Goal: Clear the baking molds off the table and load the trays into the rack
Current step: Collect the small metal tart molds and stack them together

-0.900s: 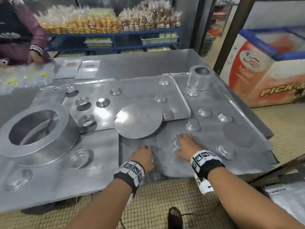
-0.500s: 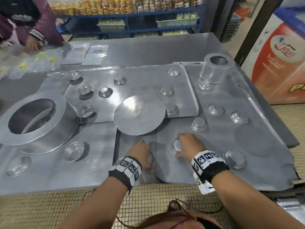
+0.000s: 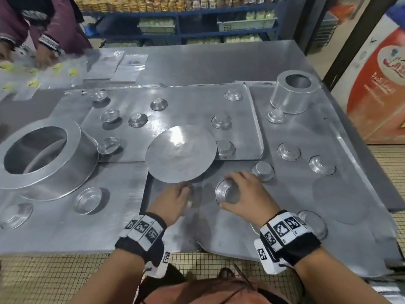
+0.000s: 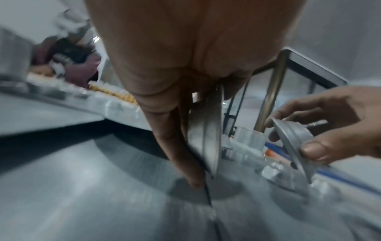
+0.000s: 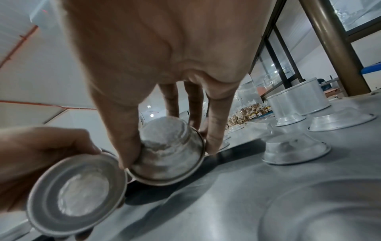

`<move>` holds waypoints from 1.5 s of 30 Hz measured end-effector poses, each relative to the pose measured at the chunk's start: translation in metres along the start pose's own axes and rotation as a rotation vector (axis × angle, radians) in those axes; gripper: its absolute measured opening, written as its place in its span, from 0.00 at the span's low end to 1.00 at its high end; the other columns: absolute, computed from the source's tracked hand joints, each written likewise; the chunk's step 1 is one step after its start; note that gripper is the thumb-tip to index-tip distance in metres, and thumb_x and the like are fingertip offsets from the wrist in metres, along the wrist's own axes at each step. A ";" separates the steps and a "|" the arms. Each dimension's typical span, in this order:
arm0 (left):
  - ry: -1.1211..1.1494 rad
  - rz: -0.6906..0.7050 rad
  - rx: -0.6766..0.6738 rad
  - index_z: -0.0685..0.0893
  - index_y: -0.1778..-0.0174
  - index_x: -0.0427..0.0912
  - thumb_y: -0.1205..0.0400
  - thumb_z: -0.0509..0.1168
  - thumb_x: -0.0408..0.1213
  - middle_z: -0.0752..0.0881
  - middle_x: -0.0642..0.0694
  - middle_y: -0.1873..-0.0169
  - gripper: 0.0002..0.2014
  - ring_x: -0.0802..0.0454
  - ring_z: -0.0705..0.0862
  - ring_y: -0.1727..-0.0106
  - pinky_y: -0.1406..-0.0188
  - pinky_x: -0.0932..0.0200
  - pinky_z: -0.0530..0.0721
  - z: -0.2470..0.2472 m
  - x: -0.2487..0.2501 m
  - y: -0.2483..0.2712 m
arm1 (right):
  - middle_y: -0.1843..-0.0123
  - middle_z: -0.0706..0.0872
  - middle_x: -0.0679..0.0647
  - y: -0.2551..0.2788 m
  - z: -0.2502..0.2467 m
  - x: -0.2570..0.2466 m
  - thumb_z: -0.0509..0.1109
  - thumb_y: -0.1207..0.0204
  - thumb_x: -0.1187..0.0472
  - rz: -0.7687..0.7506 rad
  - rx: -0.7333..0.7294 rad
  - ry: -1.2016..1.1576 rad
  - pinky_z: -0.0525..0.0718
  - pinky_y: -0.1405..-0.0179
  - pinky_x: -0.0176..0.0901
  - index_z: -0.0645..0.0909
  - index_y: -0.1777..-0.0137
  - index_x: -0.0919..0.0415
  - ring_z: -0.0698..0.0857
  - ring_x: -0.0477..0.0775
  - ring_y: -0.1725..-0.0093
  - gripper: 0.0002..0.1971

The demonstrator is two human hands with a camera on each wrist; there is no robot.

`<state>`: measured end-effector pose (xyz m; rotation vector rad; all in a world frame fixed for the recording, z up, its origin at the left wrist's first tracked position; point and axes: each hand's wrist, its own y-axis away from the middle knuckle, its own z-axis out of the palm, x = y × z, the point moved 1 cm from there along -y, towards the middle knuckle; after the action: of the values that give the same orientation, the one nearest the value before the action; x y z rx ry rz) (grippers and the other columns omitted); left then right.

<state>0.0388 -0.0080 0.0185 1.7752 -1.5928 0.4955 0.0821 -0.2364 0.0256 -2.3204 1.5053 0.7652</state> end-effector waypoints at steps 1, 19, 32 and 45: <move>0.092 -0.004 0.008 0.88 0.47 0.49 0.23 0.46 0.56 0.90 0.51 0.50 0.27 0.50 0.86 0.47 0.39 0.48 0.82 0.001 -0.003 -0.002 | 0.40 0.74 0.43 0.001 -0.002 -0.003 0.82 0.40 0.43 -0.019 0.046 -0.042 0.81 0.39 0.44 0.75 0.35 0.44 0.77 0.48 0.38 0.33; 0.980 -0.290 -0.293 0.82 0.35 0.34 0.12 0.62 0.43 0.87 0.28 0.44 0.17 0.36 0.89 0.52 0.59 0.44 0.90 0.012 -0.009 -0.021 | 0.44 0.85 0.37 0.002 0.033 -0.038 0.86 0.42 0.46 -0.073 0.199 -0.314 0.86 0.41 0.43 0.77 0.44 0.47 0.85 0.39 0.43 0.28; 0.817 -0.157 -0.307 0.81 0.40 0.41 0.26 0.71 0.29 0.85 0.26 0.42 0.19 0.25 0.85 0.40 0.44 0.22 0.83 0.040 -0.017 -0.023 | 0.30 0.81 0.37 0.027 0.006 -0.006 0.79 0.36 0.39 0.077 -0.078 0.007 0.79 0.33 0.40 0.72 0.26 0.38 0.81 0.40 0.33 0.36; 0.638 -0.146 -0.242 0.83 0.44 0.51 0.27 0.69 0.37 0.91 0.40 0.49 0.15 0.37 0.90 0.46 0.41 0.29 0.85 0.073 -0.001 -0.017 | 0.36 0.68 0.45 0.059 -0.020 0.048 0.81 0.44 0.39 0.284 -0.214 0.188 0.79 0.34 0.41 0.69 0.21 0.51 0.77 0.47 0.35 0.49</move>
<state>0.0431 -0.0587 -0.0371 1.3524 -1.0210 0.6823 0.0494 -0.3077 0.0189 -2.4169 1.9541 0.8325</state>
